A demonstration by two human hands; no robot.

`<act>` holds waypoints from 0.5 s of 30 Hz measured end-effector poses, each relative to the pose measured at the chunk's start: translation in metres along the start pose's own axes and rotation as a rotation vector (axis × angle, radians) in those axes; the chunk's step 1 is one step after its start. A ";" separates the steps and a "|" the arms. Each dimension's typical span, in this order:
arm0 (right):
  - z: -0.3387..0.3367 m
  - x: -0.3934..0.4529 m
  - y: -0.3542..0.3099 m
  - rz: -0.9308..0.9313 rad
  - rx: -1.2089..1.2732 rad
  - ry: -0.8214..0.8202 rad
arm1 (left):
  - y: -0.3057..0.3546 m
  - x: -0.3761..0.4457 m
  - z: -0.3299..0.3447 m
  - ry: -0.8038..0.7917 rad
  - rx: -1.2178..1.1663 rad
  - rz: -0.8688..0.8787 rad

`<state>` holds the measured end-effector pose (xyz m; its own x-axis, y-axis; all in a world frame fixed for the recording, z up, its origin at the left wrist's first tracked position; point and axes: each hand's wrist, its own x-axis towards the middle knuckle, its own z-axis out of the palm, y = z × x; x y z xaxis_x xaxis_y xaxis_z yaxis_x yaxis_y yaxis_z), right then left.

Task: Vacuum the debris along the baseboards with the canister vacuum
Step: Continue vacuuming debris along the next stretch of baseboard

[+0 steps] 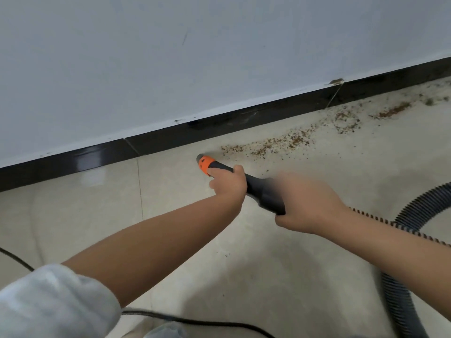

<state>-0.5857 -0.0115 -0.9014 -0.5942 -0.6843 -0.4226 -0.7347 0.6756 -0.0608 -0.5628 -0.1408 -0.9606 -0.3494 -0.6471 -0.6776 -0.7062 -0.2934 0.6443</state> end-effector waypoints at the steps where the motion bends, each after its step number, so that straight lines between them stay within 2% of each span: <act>1: 0.000 0.000 0.002 0.005 0.002 0.009 | 0.002 0.000 0.002 -0.008 0.008 0.003; 7: -0.006 -0.005 0.025 0.110 0.012 0.041 | 0.021 -0.005 0.031 -0.086 0.017 0.041; 15: -0.004 0.006 0.035 0.123 0.029 0.032 | 0.032 0.000 0.042 -0.069 0.003 0.057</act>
<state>-0.6168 0.0066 -0.9024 -0.6898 -0.6039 -0.3994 -0.6463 0.7622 -0.0362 -0.6116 -0.1203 -0.9550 -0.4304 -0.6128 -0.6628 -0.6861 -0.2551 0.6814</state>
